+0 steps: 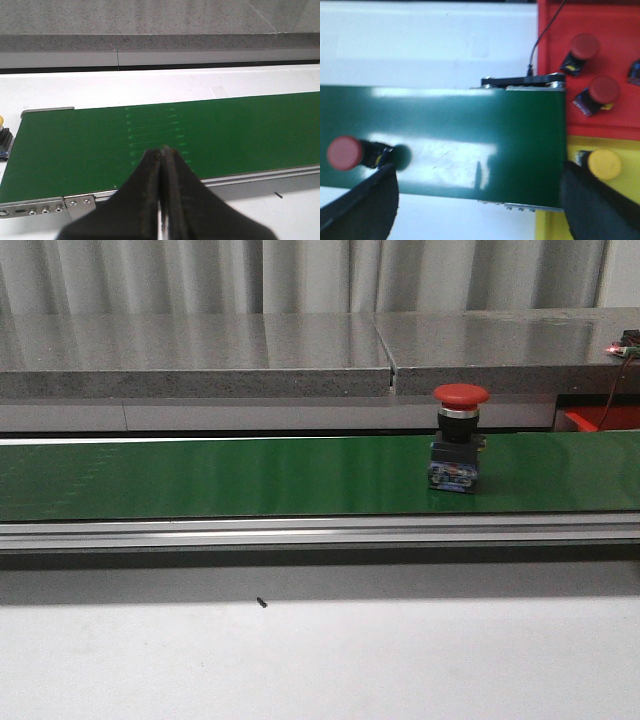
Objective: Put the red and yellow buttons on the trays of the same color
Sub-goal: 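Move the right gripper back to the belt and grasp the second red button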
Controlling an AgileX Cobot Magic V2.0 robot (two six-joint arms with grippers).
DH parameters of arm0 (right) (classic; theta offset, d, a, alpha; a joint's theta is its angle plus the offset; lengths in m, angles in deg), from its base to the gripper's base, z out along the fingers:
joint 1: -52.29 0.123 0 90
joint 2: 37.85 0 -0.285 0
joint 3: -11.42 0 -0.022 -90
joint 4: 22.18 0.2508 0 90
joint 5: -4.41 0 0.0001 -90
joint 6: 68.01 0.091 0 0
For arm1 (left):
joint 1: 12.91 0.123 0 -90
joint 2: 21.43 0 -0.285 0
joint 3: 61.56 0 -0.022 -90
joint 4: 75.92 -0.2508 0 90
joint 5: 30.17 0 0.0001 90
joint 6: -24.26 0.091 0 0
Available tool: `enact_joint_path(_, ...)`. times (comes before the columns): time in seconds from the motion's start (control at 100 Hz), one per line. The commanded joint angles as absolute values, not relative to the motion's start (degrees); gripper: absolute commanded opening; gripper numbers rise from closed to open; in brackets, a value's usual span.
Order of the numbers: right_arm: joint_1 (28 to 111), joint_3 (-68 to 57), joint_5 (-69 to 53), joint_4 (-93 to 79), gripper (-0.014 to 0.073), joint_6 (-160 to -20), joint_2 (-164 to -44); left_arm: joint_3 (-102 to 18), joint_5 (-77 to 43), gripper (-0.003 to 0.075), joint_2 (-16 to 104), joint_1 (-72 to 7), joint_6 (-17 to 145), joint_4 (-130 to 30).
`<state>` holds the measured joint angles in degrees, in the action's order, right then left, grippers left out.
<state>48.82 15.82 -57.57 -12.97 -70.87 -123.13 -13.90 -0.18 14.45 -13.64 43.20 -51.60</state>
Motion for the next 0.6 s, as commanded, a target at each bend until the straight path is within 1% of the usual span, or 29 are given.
enact_joint_path(0.0,52.2,15.2,-55.4,-11.8,0.0644,-72.6,-121.2,-15.5,-4.2,-0.0020,14.6,-14.1,43.2,-50.1)
enact_joint_path(0.09,55.9,13.3,-54.4,-11.8,0.0644,-72.6,-121.4,-15.5,-4.2,-0.0020,14.6,-14.1,43.2,-50.1)
enact_joint_path(0.33,62.3,10.6,-51.3,-11.8,0.0644,-73.8,-124.2,-15.5,-4.2,-0.0020,14.6,-14.1,43.2,-50.1)
enact_joint_path(0.44,64.0,10.5,-49.3,-11.8,0.0644,-74.1,-127.0,-15.5,-4.2,-0.0020,14.6,-14.1,43.2,-50.1)
enact_joint_path(0.59,64.3,10.5,-48.8,-11.8,0.0644,-74.1,-131.3,-15.5,-4.2,-0.0020,14.6,-14.1,43.2,-50.1)
